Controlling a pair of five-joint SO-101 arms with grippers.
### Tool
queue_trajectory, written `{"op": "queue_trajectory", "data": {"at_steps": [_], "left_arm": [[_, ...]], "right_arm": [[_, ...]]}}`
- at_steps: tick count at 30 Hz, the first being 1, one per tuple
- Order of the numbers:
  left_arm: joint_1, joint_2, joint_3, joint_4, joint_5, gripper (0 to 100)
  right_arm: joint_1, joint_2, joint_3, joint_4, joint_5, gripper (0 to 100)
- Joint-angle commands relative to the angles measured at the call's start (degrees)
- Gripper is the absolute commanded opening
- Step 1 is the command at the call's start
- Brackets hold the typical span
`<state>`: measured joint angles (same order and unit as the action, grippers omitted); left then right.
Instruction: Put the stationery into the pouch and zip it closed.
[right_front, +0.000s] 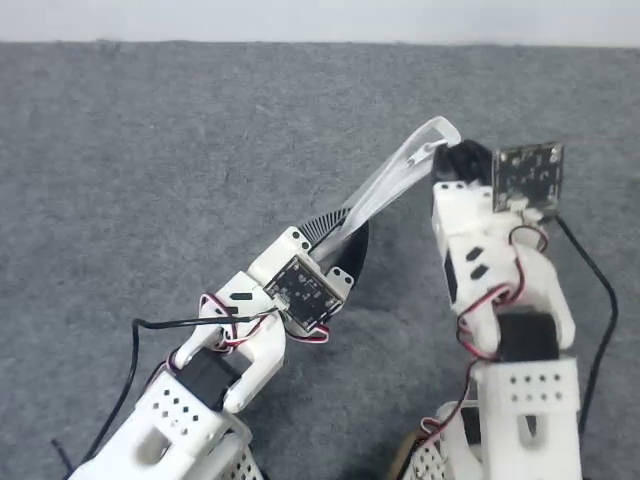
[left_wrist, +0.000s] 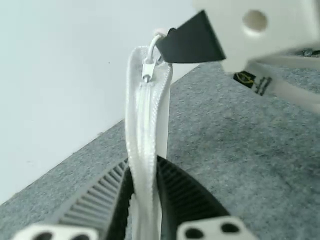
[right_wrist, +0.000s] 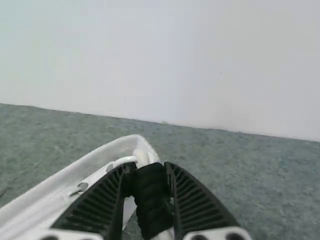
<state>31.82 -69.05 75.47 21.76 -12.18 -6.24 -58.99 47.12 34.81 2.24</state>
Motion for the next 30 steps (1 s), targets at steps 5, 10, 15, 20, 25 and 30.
{"op": "queue_trajectory", "data": {"at_steps": [5, 10, 15, 20, 25, 30], "left_arm": [[-0.9, -0.1, 1.5, -0.3, -0.6, 1], [-0.9, -0.1, 1.5, -0.3, -0.6, 1], [-0.9, -0.1, 1.5, -0.3, -0.6, 1], [-0.9, -0.2, 1.5, -0.3, -0.6, 1], [-0.9, -0.2, 1.5, -0.3, -0.6, 1], [-1.0, -0.2, 1.5, -0.3, -0.6, 1]], "right_arm": [[8.4, 16.0, -14.5, -2.9, 0.4, 0.6], [11.6, 25.6, -18.3, -8.4, 0.3, 0.6], [13.8, 34.1, -23.1, -8.9, 0.2, 0.6], [16.8, 40.1, -27.3, -8.6, -2.3, 0.6], [18.7, 42.9, -28.7, -8.4, -3.1, 0.6], [18.2, 42.9, -28.0, -8.3, -2.8, 0.6]]}}
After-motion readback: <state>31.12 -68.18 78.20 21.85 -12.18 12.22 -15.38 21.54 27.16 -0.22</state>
